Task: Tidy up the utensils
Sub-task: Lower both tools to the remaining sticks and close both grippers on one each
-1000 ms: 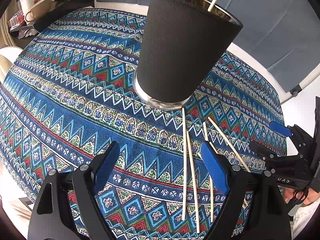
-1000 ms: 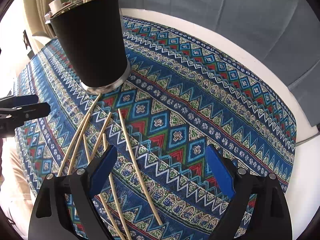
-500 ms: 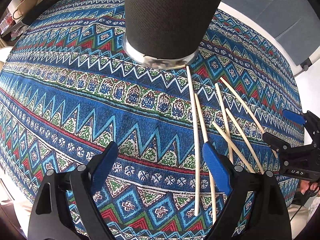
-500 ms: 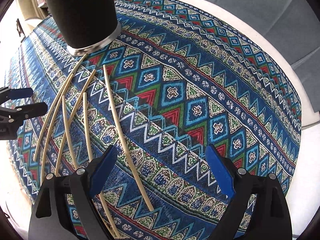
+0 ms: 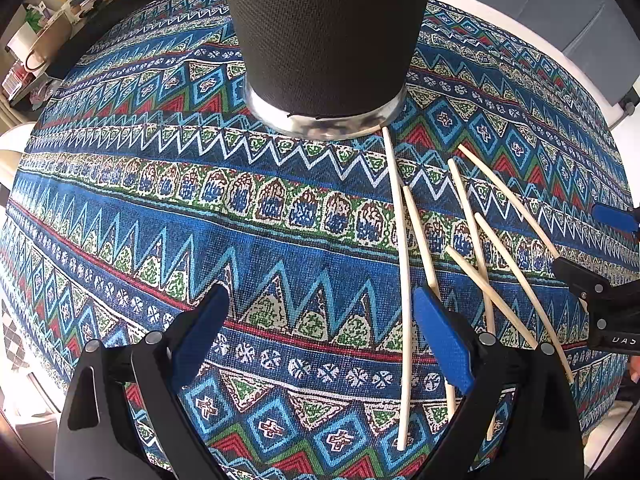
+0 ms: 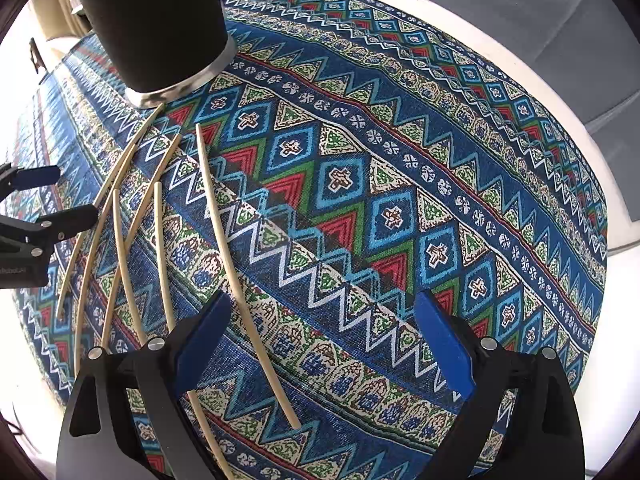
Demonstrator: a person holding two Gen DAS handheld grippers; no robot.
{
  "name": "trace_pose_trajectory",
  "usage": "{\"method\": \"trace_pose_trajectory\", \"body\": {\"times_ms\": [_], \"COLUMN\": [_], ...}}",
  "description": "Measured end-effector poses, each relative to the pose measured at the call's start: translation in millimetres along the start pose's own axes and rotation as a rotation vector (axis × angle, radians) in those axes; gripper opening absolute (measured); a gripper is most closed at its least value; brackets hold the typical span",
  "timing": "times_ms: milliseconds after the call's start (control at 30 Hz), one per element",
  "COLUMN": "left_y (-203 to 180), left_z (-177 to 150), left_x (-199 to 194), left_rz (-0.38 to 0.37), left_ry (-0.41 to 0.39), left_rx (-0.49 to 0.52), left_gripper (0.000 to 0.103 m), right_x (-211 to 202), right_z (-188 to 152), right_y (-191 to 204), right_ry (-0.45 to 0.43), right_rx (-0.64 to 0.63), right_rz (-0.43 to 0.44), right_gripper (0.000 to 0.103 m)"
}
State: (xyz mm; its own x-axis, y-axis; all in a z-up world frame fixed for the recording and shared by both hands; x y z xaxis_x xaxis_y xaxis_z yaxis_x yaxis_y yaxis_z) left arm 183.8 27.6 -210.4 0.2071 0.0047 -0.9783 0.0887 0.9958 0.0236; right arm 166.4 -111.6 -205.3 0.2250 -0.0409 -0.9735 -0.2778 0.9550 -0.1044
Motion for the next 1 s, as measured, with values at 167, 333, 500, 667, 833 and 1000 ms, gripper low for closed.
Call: {"method": "trace_pose_trajectory", "body": {"times_ms": [167, 333, 500, 667, 833, 1000], "left_y": [4.7, 6.8, 1.6, 5.1, 12.4, 17.9], "left_z": [-2.9, -3.2, 2.4, 5.8, 7.5, 1.3], "left_x": [1.0, 2.3, 2.2, -9.8, -10.3, -12.7], "left_rz": [0.003, 0.000, -0.004, -0.029, -0.074, -0.087], "left_ry": [-0.003, 0.011, 0.022, 0.028, 0.048, 0.070], "left_rx": [-0.001, 0.004, 0.029, 0.048, 0.021, -0.002], "left_gripper": [0.094, 0.094, 0.085, 0.009, 0.007, 0.005], "right_x": [4.9, 10.8, 9.9, -2.4, -2.2, -7.0], "right_z": [1.7, 6.2, 6.8, 13.8, 15.2, 1.8], "right_y": [-7.1, -14.8, -15.5, -29.2, -45.5, -69.3], "right_ry": [0.020, 0.052, 0.063, 0.072, 0.085, 0.103], "right_rx": [0.039, 0.064, 0.031, 0.032, 0.115, 0.175], "right_rz": [0.024, 0.065, 0.068, 0.086, 0.164, 0.181], "right_gripper": [0.094, 0.096, 0.088, 0.005, 0.004, 0.004]}}
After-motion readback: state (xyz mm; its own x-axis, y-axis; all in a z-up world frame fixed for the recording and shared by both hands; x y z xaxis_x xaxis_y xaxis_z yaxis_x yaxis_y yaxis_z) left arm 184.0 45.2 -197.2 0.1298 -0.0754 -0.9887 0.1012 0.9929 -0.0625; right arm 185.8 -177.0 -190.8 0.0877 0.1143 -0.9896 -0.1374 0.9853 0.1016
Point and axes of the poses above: each gripper's, at about its wrist camera, not at the fingertips, and x roughly the way its jaws point, y to its left, z to its top, the point moved 5 cm from there along x, roughly the way its jaws point, and after that the axes turned 5 degrees about y, right-handed, at the moved point
